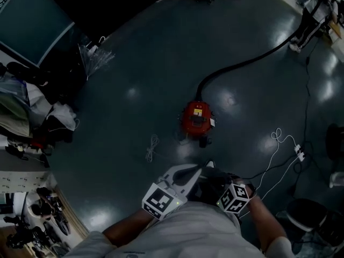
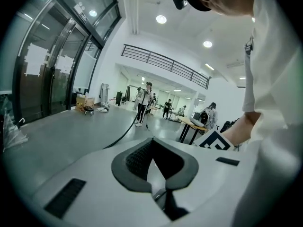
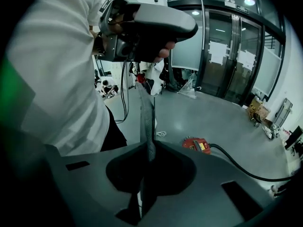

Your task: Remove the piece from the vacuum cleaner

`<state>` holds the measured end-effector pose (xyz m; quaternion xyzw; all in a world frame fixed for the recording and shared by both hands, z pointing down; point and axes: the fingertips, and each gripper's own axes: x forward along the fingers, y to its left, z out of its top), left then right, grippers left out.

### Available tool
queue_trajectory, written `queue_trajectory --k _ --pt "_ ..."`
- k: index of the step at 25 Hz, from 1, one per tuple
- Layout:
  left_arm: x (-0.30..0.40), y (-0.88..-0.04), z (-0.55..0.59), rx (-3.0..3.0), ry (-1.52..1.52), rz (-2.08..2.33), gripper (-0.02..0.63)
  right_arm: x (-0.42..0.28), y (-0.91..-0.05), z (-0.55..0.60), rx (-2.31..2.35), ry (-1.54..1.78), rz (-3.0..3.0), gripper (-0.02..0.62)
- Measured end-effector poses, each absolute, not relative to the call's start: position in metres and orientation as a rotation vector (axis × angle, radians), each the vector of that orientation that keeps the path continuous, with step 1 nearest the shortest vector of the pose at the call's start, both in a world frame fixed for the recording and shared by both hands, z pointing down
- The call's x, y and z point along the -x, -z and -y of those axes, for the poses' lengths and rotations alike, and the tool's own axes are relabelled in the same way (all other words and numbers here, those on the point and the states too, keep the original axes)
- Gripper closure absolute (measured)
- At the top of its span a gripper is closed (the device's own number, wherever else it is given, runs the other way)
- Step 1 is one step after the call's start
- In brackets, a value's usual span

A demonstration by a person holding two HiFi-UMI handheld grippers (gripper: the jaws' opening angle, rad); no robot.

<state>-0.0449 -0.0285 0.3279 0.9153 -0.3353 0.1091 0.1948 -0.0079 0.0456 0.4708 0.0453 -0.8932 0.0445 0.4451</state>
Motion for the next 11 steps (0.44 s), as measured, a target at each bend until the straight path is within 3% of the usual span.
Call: queue_trajectory --k 11 --pt "0.0473 -0.3224 0.0229 -2.592 -0.297 0.914 0.6 0.0058 -0.4651 -0.0548 -0.121 -0.101 2.19 0.558"
